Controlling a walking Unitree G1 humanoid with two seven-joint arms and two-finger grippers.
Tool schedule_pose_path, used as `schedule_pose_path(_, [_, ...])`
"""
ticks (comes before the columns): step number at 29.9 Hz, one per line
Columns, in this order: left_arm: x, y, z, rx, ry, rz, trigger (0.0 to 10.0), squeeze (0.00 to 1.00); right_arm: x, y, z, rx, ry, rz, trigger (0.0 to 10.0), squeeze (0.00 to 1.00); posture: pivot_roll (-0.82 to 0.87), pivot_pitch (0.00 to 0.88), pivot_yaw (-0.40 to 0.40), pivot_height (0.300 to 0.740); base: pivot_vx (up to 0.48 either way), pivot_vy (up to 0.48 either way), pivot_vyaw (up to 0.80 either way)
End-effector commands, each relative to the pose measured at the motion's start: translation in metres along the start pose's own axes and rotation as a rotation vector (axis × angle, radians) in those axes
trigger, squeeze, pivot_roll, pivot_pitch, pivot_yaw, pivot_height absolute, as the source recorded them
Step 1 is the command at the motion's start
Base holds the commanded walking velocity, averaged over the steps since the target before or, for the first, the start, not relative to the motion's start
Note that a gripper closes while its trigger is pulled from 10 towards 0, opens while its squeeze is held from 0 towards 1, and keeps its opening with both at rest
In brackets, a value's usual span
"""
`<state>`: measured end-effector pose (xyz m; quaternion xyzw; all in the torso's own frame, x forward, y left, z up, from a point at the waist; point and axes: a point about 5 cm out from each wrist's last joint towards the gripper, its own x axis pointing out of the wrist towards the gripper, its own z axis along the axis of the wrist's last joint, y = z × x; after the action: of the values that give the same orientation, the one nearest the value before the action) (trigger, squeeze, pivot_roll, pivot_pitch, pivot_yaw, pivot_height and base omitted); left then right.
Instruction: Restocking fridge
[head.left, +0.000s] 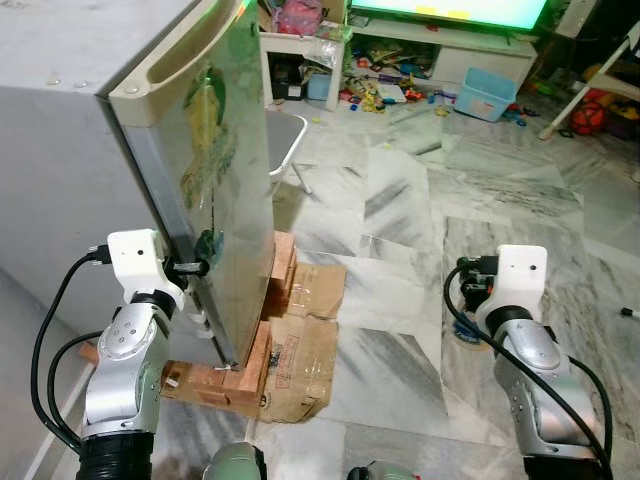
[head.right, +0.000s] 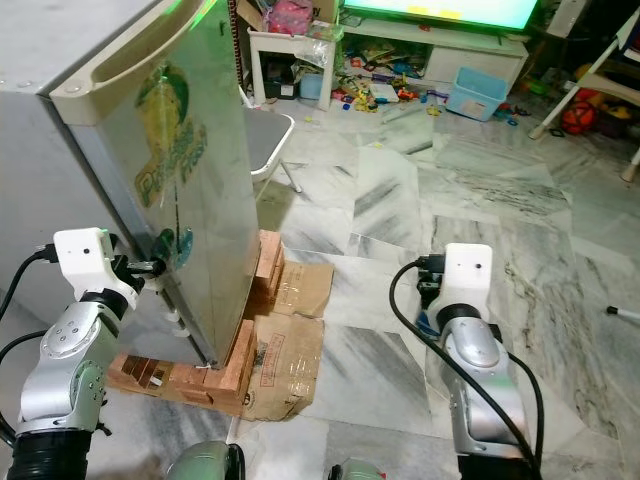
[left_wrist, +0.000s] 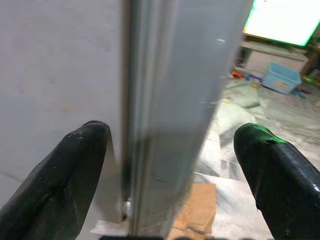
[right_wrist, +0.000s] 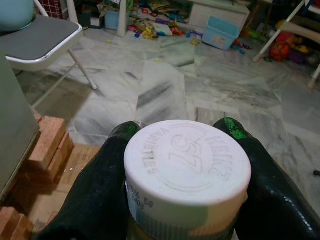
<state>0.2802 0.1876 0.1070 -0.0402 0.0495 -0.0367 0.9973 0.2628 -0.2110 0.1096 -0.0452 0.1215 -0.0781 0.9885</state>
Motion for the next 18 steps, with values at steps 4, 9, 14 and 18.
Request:
schedule_pose_path(4, [0.004,-0.038,0.008,0.028,-0.027,-0.195,10.0,0.0,0.003,-0.003,0.009,-0.009,-0.021,-0.011,10.0,0.0,0.03,0.053,-0.063,0.74,0.0,0.0,0.0])
schedule_pose_path(9, [0.008,-0.045,0.01,0.047,-0.035,-0.231,10.0,0.0,0.003,-0.001,0.007,-0.003,-0.006,-0.009,10.0,0.0,0.04,0.051,-0.061,0.74,0.0,0.0,0.0])
schedule_pose_path(14, [0.022,-0.061,0.017,0.061,-0.054,-0.267,10.0,0.0,0.004,0.002,0.007,0.033,-0.008,-0.009,10.0,0.0,0.05,0.05,-0.059,0.74,0.0,0.0,0.0])
schedule_pose_path(18, [0.031,-0.099,0.033,0.05,-0.089,-0.431,10.0,0.0,-0.001,-0.004,0.006,0.059,-0.01,-0.054,10.0,0.0,0.04,0.044,-0.057,0.74,0.0,0.0,0.0])
